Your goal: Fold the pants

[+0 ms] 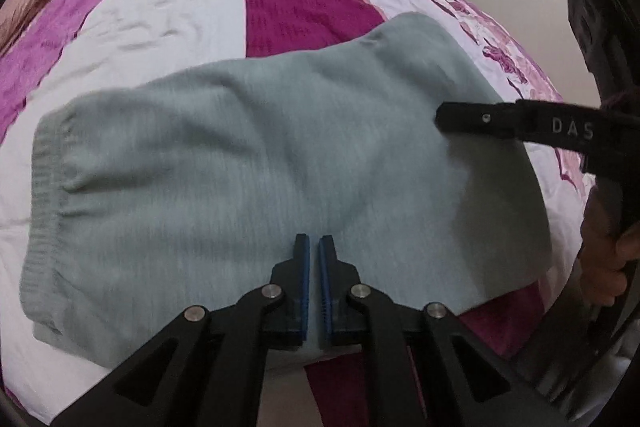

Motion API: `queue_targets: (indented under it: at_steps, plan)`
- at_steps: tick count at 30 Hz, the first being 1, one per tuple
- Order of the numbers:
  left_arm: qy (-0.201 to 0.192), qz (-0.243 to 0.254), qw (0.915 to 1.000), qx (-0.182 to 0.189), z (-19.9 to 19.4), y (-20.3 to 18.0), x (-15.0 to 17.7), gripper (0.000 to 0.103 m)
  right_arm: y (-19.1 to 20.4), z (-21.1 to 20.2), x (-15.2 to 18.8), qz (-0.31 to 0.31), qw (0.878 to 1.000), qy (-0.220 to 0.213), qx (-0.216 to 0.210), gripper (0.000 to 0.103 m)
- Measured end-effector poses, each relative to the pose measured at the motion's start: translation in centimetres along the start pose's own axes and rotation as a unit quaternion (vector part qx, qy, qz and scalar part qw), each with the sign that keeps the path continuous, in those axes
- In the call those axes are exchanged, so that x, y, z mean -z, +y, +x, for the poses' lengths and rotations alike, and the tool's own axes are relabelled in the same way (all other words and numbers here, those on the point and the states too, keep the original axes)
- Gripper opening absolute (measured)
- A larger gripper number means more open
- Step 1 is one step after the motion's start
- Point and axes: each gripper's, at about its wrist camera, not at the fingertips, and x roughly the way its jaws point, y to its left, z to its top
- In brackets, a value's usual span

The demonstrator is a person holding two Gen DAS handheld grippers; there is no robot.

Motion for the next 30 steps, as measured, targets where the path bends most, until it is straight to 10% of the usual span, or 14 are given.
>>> queue_targets:
  at_steps: [30]
  plan:
    - [-0.043, -0.042, 0.998, 0.018, -5.0, 4.0, 0.2, 0.005, 7.1, -5.5, -2.4, -0.032, 0.998, -0.019, 0.051, 0.007]
